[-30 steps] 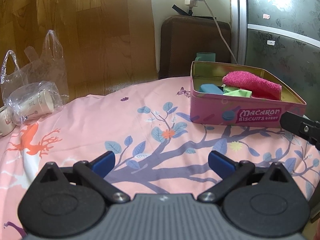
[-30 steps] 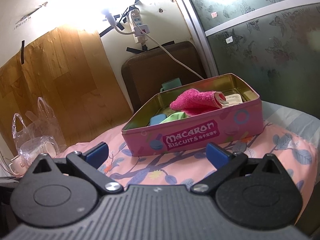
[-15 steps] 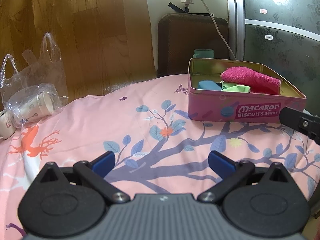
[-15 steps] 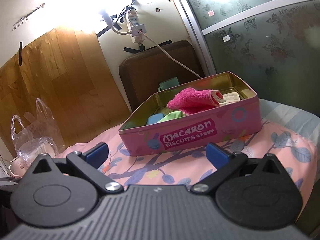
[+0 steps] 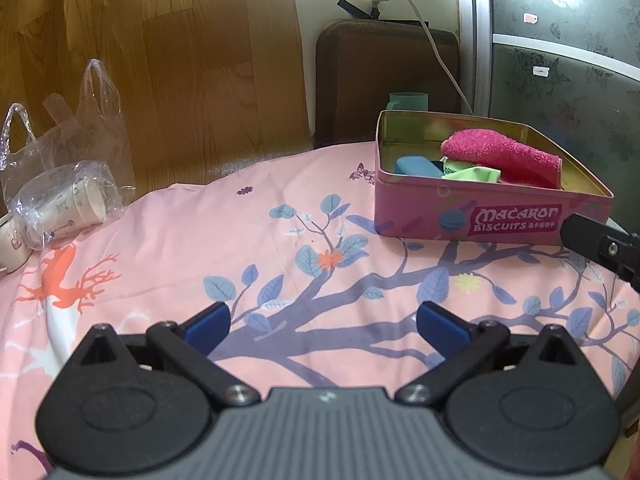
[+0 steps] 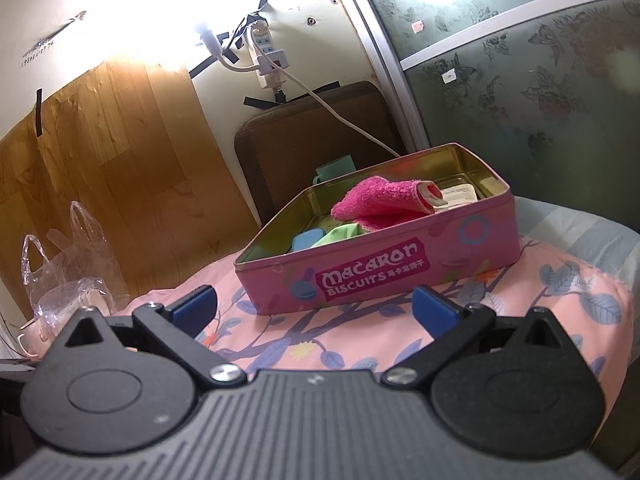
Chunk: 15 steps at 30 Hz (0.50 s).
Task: Organize soft objects
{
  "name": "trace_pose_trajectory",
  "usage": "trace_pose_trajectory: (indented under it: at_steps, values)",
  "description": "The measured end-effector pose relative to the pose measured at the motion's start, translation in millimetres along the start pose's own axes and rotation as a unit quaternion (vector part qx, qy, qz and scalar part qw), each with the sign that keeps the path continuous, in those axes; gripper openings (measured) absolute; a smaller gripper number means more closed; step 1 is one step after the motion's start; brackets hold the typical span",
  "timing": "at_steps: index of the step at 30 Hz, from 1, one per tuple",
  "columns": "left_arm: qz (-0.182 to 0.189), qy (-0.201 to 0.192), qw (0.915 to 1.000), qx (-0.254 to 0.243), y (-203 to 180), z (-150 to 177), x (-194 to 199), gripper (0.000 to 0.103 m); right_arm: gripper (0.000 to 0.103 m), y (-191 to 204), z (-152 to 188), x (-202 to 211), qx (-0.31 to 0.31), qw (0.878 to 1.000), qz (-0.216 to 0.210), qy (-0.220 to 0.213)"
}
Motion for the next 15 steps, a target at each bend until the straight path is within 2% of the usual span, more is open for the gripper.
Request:
trace_pose_trajectory:
  at_steps: [15]
  values:
    - [0.002,0.012,0.9999,-0.009,-9.1,1.3,-3.2,0.103,0.103,-3.1,0.7,-0.5,-0.009,1.000,0.002,0.002]
Point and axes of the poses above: each gripper's, at about its wrist camera, not at the fingertips, and x roughly against the way its jaws point, y to its left, z to its underside, the point moved 8 cm from there along -x, roughly the way its jaws point, and after that the axes turned 8 degrees about y, right-handed, at the moved point
